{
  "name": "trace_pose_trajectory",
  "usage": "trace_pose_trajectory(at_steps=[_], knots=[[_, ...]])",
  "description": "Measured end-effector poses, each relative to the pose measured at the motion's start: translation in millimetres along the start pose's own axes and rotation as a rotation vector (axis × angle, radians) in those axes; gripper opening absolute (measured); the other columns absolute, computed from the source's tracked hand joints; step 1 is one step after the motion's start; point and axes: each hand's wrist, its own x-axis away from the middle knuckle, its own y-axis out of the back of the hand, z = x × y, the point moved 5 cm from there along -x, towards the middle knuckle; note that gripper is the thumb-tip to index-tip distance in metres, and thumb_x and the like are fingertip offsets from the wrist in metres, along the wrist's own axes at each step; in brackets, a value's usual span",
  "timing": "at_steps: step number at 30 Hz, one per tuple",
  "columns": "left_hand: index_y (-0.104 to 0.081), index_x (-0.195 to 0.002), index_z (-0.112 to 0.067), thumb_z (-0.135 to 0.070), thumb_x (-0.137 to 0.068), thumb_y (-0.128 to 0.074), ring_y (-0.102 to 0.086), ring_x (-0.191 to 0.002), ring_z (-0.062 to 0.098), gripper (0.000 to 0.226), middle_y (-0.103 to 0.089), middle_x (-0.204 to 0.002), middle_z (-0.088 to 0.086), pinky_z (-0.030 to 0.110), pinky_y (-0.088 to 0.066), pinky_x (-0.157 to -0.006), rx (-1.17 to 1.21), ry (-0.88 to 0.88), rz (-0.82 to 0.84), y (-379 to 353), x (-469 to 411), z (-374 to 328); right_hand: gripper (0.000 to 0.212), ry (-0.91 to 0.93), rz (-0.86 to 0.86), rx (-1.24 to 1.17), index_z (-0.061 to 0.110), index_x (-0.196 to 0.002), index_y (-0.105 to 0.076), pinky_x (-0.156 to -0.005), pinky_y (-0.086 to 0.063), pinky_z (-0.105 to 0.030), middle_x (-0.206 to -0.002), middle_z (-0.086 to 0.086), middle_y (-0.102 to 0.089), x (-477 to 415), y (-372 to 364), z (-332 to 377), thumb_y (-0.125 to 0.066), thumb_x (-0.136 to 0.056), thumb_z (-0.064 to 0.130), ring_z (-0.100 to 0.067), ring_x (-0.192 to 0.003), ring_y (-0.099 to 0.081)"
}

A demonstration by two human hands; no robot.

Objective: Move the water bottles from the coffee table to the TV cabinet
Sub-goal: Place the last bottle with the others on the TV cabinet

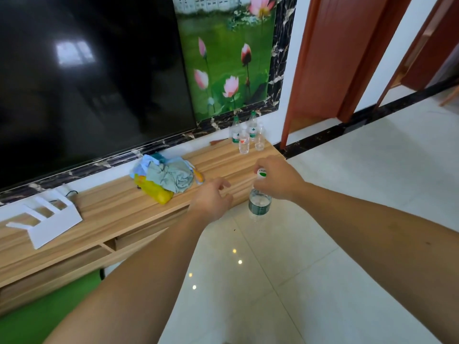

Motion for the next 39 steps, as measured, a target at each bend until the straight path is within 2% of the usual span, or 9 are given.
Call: trace_pose_trajectory(at_steps=[8,13,17,25,29,31,33,36,39], knots=[[-0.060,-0.113,-0.026,-0.029,-0.081,-0.060,-0.056,-0.095,0.020,0.032,-0.057,-0.111,-0.001,0.034,-0.048,-0.085,0.017,0.008,0.021,-9.6,-51.9,4.1,0.031,0.010,0.032,0.100,0.022,-0.107,-0.061,-0.074,-0.048,-0.032,-0.117,0.002,-0.055,-56.7,-2.9,-18.2,-0.067,-0.076,0.027,-0.015,-0.091,-0.050],[-0.061,-0.111,-0.024,-0.025,-0.081,-0.061,-0.056,-0.097,0.020,0.030,-0.057,-0.108,-0.001,0.028,-0.044,-0.082,0.036,0.043,0.013,-12.7,-96.0,4.5,0.026,-0.001,0.082,0.075,0.024,-0.101,-0.061,-0.075,-0.055,-0.037,-0.109,0.000,-0.057,-107.3,-7.9,-35.6,-0.068,-0.075,0.026,-0.019,-0.091,-0.057],[-0.061,-0.110,-0.023,-0.024,-0.081,-0.061,-0.056,-0.098,0.021,0.029,-0.057,-0.108,0.000,0.031,-0.046,-0.087,0.046,0.139,-0.031,-11.9,-139.7,3.9,0.022,0.043,0.163,0.048,0.023,-0.096,-0.060,-0.078,-0.054,-0.040,-0.103,0.000,-0.058,-154.0,-12.2,-50.2,-0.068,-0.075,0.025,-0.022,-0.093,-0.059],[-0.059,-0.106,-0.028,-0.028,-0.080,-0.061,-0.055,-0.092,0.020,0.026,-0.057,-0.104,-0.003,0.033,-0.048,-0.084,-0.022,0.195,-0.046,-19.0,-226.4,-10.7,0.020,0.099,0.242,0.034,0.014,-0.090,-0.065,-0.071,-0.054,-0.041,-0.094,-0.005,-0.061,-241.9,5.1,-78.3,-0.071,-0.073,0.023,-0.026,-0.085,-0.062],[-0.060,-0.106,-0.030,-0.030,-0.079,-0.060,-0.054,-0.092,0.018,0.027,-0.054,-0.105,-0.006,0.027,-0.043,-0.082,-0.025,0.216,-0.040,-22.0,-264.3,-3.5,0.011,0.144,0.274,0.093,0.021,-0.082,-0.059,-0.073,-0.054,-0.041,-0.094,-0.003,-0.058,-285.6,6.2,-81.8,-0.067,-0.074,0.021,-0.025,-0.085,-0.060],[-0.060,-0.107,-0.029,-0.030,-0.079,-0.060,-0.055,-0.094,0.019,0.028,-0.053,-0.104,-0.006,0.028,-0.044,-0.084,-0.021,0.224,-0.032,-23.3,-287.3,3.9,0.010,0.130,0.282,0.111,0.022,-0.078,-0.057,-0.066,-0.052,-0.036,-0.091,-0.003,-0.059,-309.7,5.2,-84.9,-0.067,-0.074,0.022,-0.024,-0.082,-0.060],[-0.060,-0.108,-0.029,-0.031,-0.079,-0.060,-0.057,-0.095,0.022,0.029,-0.055,-0.106,-0.003,0.032,-0.046,-0.086,-0.038,0.214,-0.008,-26.8,-313.9,11.5,0.012,0.115,0.277,0.114,0.017,-0.084,-0.063,-0.068,-0.052,-0.036,-0.093,-0.005,-0.062,-336.2,2.8,-87.6,-0.066,-0.074,0.022,-0.025,-0.083,-0.061],[-0.059,-0.108,-0.029,-0.031,-0.079,-0.060,-0.056,-0.093,0.023,0.029,-0.055,-0.109,-0.001,0.030,-0.045,-0.083,-0.010,0.205,0.017,-33.8,-362.2,24.8,0.024,0.080,0.284,0.077,0.014,-0.098,-0.069,-0.083,-0.054,-0.043,-0.104,-0.007,-0.065,-376.3,-7.2,-90.5,-0.068,-0.075,0.021,-0.027,-0.096,-0.061],[-0.058,-0.107,-0.031,-0.031,-0.079,-0.059,-0.056,-0.096,0.023,0.028,-0.056,-0.112,0.000,0.030,-0.045,-0.082,0.029,0.200,0.065,-37.7,-411.8,37.3,0.024,0.030,0.298,0.076,0.012,-0.097,-0.069,-0.080,-0.055,-0.042,-0.100,-0.012,-0.068,-414.7,-22.6,-93.1,-0.071,-0.075,0.020,-0.028,-0.093,-0.064]])
